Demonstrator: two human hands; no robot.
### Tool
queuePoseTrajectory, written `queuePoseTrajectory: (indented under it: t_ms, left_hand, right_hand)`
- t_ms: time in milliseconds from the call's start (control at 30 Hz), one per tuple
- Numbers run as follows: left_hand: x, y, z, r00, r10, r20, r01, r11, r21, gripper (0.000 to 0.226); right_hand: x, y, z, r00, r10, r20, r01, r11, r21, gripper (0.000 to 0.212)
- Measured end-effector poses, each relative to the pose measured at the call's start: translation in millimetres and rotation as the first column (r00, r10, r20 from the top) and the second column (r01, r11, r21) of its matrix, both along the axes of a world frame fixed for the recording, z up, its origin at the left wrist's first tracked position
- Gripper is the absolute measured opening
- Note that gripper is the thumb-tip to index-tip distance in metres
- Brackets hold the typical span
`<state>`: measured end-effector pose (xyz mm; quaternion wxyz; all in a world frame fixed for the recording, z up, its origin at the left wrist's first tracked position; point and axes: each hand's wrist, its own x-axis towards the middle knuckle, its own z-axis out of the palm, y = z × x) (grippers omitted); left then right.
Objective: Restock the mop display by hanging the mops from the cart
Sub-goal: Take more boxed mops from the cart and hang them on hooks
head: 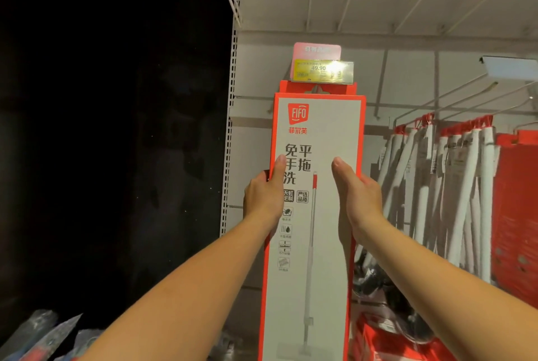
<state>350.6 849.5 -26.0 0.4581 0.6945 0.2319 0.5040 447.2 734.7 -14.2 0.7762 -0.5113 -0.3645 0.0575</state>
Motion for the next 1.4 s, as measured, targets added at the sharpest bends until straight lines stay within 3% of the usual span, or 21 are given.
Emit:
queuePoseTrajectory:
  t_ms: [167,500,867,1233,1400]
  left_hand:
    - [4,6,7,0.999,0.004,0.051,-0.004,1.0,0.006,0.061]
    - [18,20,10,1.0,0.027,-0.009,-0.027,0.999,0.044,0.066]
    - [51,53,1,1.0,-0.023,0.005,0.023,1.0,0.017,0.064]
    - [107,90,-9,0.995,0.1,0.0,-0.1,0.995,-0.019,0.065]
    - [124,112,-17,0.993,0.118,0.019,-0.116,0.99,-0.074,0.051]
  right_hand:
    - [4,6,10,0.999,-0.023,0.032,0.023,1.0,0.012,0.025]
    - [12,17,7,0.999,-0.041,-0.017,0.042,0.999,0.017,0.015]
    - [38,42,-1,0.994,-0.111,-0.012,0.111,0.993,-0.034,0.028]
    - [106,92,-5,1.0,-0.015,0.005,0.015,0.996,-0.084,0.034]
    - [129,118,-14,1.0,0.021,0.017,-0.02,0.997,-0.081,0.026]
